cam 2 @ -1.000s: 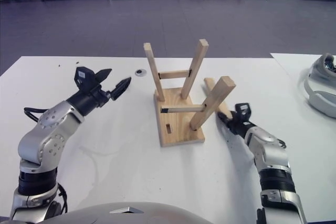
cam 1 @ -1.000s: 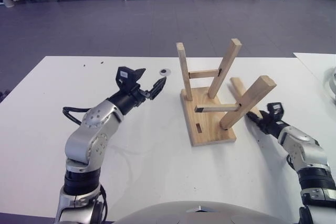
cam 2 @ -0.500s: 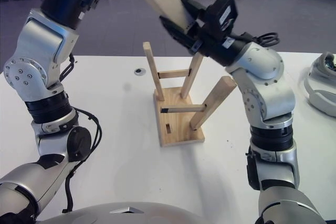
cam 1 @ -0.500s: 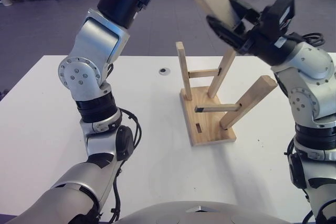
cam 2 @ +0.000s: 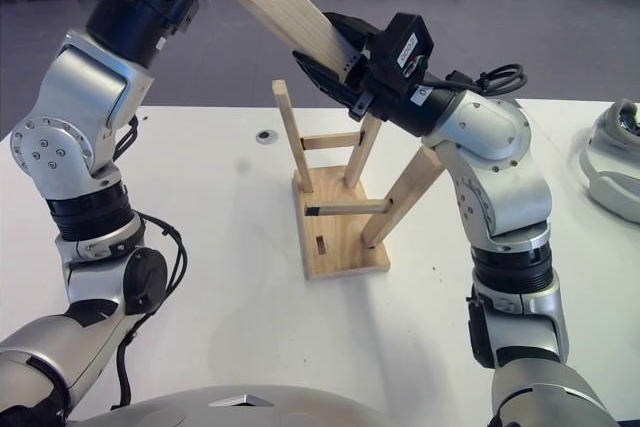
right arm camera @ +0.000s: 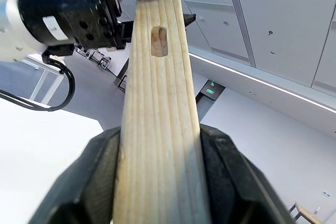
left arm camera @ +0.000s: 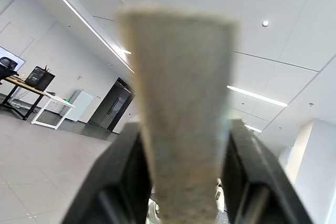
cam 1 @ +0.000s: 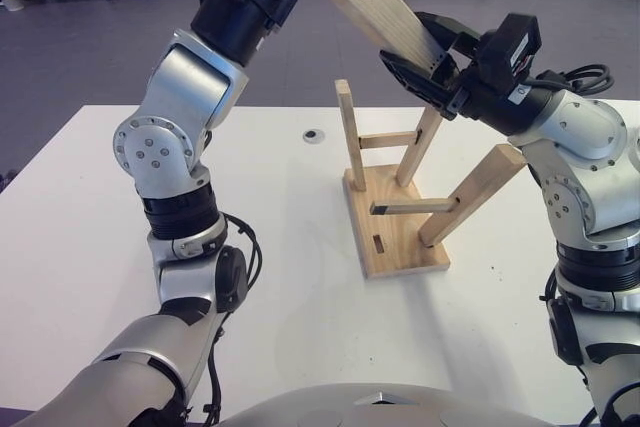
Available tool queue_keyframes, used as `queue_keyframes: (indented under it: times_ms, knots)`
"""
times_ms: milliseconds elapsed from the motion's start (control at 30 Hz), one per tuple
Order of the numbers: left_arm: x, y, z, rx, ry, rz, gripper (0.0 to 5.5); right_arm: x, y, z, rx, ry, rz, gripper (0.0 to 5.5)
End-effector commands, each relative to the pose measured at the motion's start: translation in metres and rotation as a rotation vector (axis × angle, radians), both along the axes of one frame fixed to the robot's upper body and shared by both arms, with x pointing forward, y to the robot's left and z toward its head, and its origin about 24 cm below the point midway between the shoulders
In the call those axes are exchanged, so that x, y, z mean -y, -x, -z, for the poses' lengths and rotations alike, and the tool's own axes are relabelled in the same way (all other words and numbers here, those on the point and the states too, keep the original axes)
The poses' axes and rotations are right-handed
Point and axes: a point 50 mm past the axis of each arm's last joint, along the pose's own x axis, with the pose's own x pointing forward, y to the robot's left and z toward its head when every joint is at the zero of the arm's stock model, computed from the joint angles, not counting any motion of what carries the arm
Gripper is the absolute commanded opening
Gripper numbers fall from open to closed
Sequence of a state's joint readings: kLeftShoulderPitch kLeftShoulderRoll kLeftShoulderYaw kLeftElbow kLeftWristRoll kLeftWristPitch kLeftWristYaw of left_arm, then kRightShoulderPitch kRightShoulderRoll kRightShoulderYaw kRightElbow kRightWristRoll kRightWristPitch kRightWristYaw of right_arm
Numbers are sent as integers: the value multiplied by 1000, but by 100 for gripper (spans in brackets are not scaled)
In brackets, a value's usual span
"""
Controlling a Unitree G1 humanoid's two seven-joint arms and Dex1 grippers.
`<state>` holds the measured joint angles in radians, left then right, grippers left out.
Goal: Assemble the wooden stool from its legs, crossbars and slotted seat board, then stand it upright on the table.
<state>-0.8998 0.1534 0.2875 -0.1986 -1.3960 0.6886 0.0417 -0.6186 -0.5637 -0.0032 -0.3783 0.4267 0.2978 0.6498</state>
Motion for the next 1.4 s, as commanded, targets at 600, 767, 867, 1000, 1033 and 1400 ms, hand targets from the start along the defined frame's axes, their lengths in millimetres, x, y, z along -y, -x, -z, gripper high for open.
queue_keyframes:
  times_ms: [600, 767, 867, 1000, 1033, 1400]
  knots:
    - [-85, 65, 132, -522, -40, -477, 102, 113, 8, 163, -713, -255, 748, 382]
    - [-55, 65, 167, -705, -39, -544, 102, 94, 19, 250, -782, 268, 806, 382]
    - [-46, 67, 176, -728, -80, -559, 102, 75, 26, 251, -773, 265, 672, 382]
    - [-42, 67, 187, -720, -197, -614, 102, 49, 24, 242, -735, 217, 545, 382]
    - [-43, 67, 190, -709, -232, -632, 102, 44, 23, 240, -729, 208, 530, 382]
    - [-48, 49, 204, -500, -551, -724, 102, 26, 23, 241, -680, 245, 489, 382]
